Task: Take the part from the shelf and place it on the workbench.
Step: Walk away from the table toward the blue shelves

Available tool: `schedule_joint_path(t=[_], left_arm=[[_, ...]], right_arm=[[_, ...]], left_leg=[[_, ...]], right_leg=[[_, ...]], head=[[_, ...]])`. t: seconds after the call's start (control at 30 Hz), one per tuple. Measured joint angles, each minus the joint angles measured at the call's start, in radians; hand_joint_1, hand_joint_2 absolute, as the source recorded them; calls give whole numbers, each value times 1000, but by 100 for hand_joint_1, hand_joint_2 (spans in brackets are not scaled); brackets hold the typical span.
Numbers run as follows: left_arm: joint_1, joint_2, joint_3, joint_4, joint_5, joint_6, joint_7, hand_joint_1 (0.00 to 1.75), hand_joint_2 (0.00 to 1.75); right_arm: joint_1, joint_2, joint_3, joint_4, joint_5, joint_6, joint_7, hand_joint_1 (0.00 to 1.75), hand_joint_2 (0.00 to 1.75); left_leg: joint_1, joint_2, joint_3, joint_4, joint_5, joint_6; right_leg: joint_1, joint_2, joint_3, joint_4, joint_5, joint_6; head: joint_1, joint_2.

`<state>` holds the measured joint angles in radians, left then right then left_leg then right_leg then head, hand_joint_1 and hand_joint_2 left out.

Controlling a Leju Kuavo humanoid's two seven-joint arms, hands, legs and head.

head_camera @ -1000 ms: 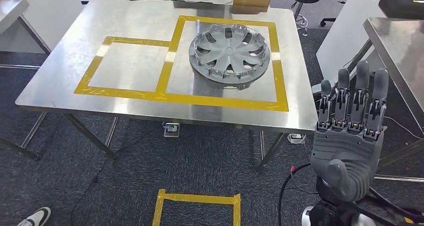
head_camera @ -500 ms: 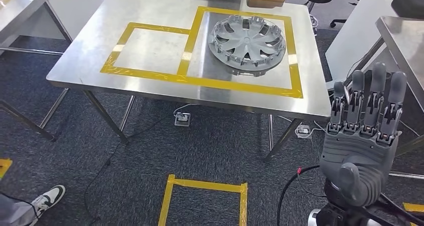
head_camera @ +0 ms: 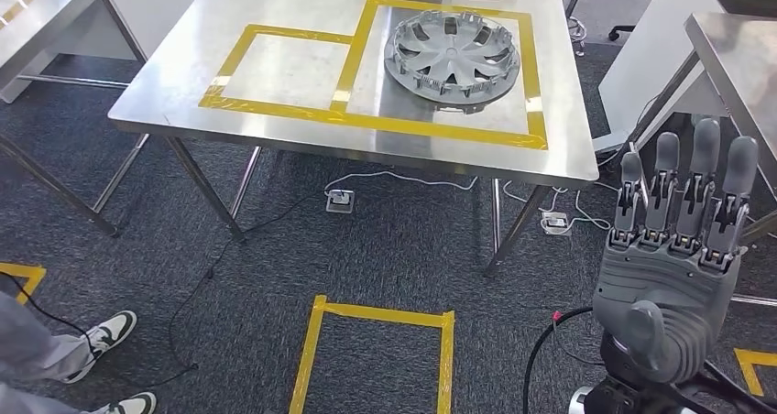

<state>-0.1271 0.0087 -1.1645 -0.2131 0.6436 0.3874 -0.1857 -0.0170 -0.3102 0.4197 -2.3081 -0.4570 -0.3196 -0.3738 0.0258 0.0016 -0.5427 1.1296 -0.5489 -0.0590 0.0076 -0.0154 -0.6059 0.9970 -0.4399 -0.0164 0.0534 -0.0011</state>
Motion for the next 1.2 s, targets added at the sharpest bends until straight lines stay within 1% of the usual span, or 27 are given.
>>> schedule_joint_path(t=[0.07, 0.13, 0.17, 0.2, 0.23, 0.3, 0.33, 0.37, 0.4, 0.43, 0.47, 0.53, 0.57, 0.6, 0.67, 0.7, 0.73, 0.8, 0.83, 0.87, 0.9, 0.93, 0.97, 1.03, 1.1, 1.17, 1.2], left_arm=[[0, -1, 0, 0, 0, 1, -2, 0, 0], [0, -2, 0, 0, 0, 2, -4, 0, 0], [0, -3, 0, 0, 0, 2, -4, 0, 0], [-1, -4, 0, 0, 0, 2, -3, 0, 0], [-2, -5, 0, 0, -1, 2, -3, 0, 0], [-2, -5, 0, 0, -1, 2, -3, 0, 0], [-1, -5, 0, 0, -2, 2, -3, 0, 0], [0, -5, 0, 0, -2, 2, -3, 0, 0], [0, -5, 0, 0, -2, 2, -3, 0, 0], [0, -5, 0, 0, -2, 2, -3, 0, 0], [0, -6, 0, 0, -2, 2, -3, 0, 0], [0, -8, 0, 0, -2, 2, -3, 0, 0], [0, -10, 0, 0, -3, 2, -3, 0, 0], [0, -12, 0, 0, -3, 2, -3, 0, 0], [1, -13, -1, 0, -3, 2, -3, 0, 0], [1, -13, -1, 0, -3, 1, -3, 0, 0], [2, -13, -1, 0, -3, 1, -3, 0, 0], [1, -13, -1, 0, -3, 2, -3, 0, 0], [1, -12, -1, 0, -3, 2, -3, 0, 0], [1, -11, -1, 0, -3, 3, -3, 0, 0], [1, -10, -2, 0, -3, 3, -3, 0, 0], [1, -8, -2, 0, -3, 4, -4, 0, 0], [1, -7, -2, 0, -3, 5, -4, 0, 0], [-1, -6, -2, 0, -3, 8, -5, 0, 0], [-1, -7, -2, 0, -4, 10, -6, 0, 0], [0, -9, -2, 0, -4, 11, -6, 0, 0], [0, -9, -2, 0, -4, 12, -6, 0, 0]], right_arm=[[2, -1, 0, -5, 11, -6, 5, 0, 175], [4, -3, -1, -11, 25, -19, 16, 0, 175], [6, -4, -1, -13, 31, -26, 20, 0, 175], [9, -6, -2, -16, 34, -34, 25, 0, 175], [12, -8, -5, -18, 36, -40, 28, 0, 175], [17, -12, -12, -24, 37, -49, 32, 0, 175], [19, -14, -16, -26, 37, -52, 32, 0, 175], [20, -15, -18, -28, 37, -54, 32, 0, 175], [21, -16, -20, -30, 37, -54, 32, 0, 175], [21, -17, -21, -31, 37, -55, 32, 0, 175], [20, -17, -22, -33, 37, -55, 32, 0, 175], [19, -20, -25, -39, 37, -55, 32, 0, 175], [19, -21, -25, -43, 37, -55, 32, 0, 175], [19, -23, -26, -47, 37, -55, 32, 0, 175], [19, -25, -26, -48, 38, -55, 32, 0, 175], [19, -25, -26, -48, 38, -57, 33, 0, 175], [19, -25, -26, -48, 38, -58, 34, 0, 175], [20, -25, -26, -49, 40, -64, 39, 0, 175], [20, -25, -26, -49, 41, -66, 41, 0, 175], [20, -25, -26, -50, 42, -68, 43, 0, 175], [20, -25, -26, -50, 43, -70, 44, 0, 175], [20, -25, -26, -50, 45, -71, 45, 0, 175], [20, -25, -26, -51, 47, -72, 45, 0, 175], [20, -26, -27, -56, 49, -73, 47, 0, 175], [19, -28, -28, -64, 52, -74, 50, 0, 175], [19, -32, -34, -69, 55, -75, 52, 0, 175], [19, -34, -38, -71, 56, -77, 52, 0, 175]], left_leg=[[0, -2, 51, -81, -33, 7], [-3, -3, 48, -87, -33, 33], [-3, -2, 42, -87, -25, 44], [-3, -2, 32, -87, -15, 56], [-4, -3, 21, -88, -4, 66], [-9, -5, -7, -87, 19, 76], [-12, -5, -22, -86, 31, 78], [-16, -6, -37, -86, 42, 79], [-20, -6, -51, -86, 53, 80], [-25, -6, -63, -86, 63, 80], [-28, -7, -74, -86, 73, 81], [-32, -8, -89, -87, 92, 77], [-30, -8, -93, -89, 101, 73], [-27, -8, -96, -93, 111, 67], [-19, -7, -102, -100, 124, 57], [-19, -6, -108, -93, 108, 53], [-19, -5, -118, -69, 73, 50], [-18, -5, -143, 30, -28, 44], [-17, -5, -151, 89, -65, 40], [-16, -4, -150, 132, -76, 36], [-16, -3, -137, 149, -65, 32], [-14, -2, -110, 135, -39, 27], [-11, -1, -70, 93, -14, 22], [-7, -1, 8, -16, -9, 13], [-9, -5, 39, -73, -31, 21], [-10, -6, 32, -77, -27, 41], [-10, -6, 26, -76, -20, 50]], right_leg=[[1, 2, -23, 29, 5, 11], [0, 3, -29, 37, 15, 19], [-2, 4, -33, 42, 9, 23], [-4, 4, -39, 59, -16, 29], [-6, 5, -49, 94, -57, 34], [-9, 6, -71, 213, -159, 43], [-9, 7, -77, 271, -190, 43], [-9, 7, -72, 307, -199, 41], [-8, 8, -54, 308, -187, 36], [-5, 10, -21, 274, -163, 27], [-1, 12, 28, 207, -137, 15], [10, 15, 122, 55, -122, -11], [16, 16, 149, 4, -122, -18], [21, 17, 159, -21, -123, -21], [26, 14, 155, -41, -96, -20], [25, 12, 152, -55, -79, -22], [23, 10, 146, -67, -63, -24], [19, 8, 123, -72, -39, -25], [18, 7, 107, -66, -30, -24], [16, 6, 90, -58, -24, -21], [14, 5, 72, -48, -18, -18], [11, 5, 52, -35, -13, -13], [7, 5, 32, -20, -9, -9], [4, 5, -3, 11, -6, 0], [6, 6, -23, 32, 1, 8], [5, 8, -30, 41, 9, 18], [3, 8, -35, 51, -4, 24]], head=[[-2, 0], [2, 0], [4, 0], [7, 0], [9, 0], [17, 0], [20, 0], [23, 0], [25, 0], [27, 0], [27, 0], [26, 0], [24, 0], [23, 0], [25, 0], [26, 0], [25, 0], [18, 0], [15, 0], [12, 0], [9, 0], [7, 0], [5, 0], [-5, 0], [-12, 0], [-12, 0], [-9, 0]])
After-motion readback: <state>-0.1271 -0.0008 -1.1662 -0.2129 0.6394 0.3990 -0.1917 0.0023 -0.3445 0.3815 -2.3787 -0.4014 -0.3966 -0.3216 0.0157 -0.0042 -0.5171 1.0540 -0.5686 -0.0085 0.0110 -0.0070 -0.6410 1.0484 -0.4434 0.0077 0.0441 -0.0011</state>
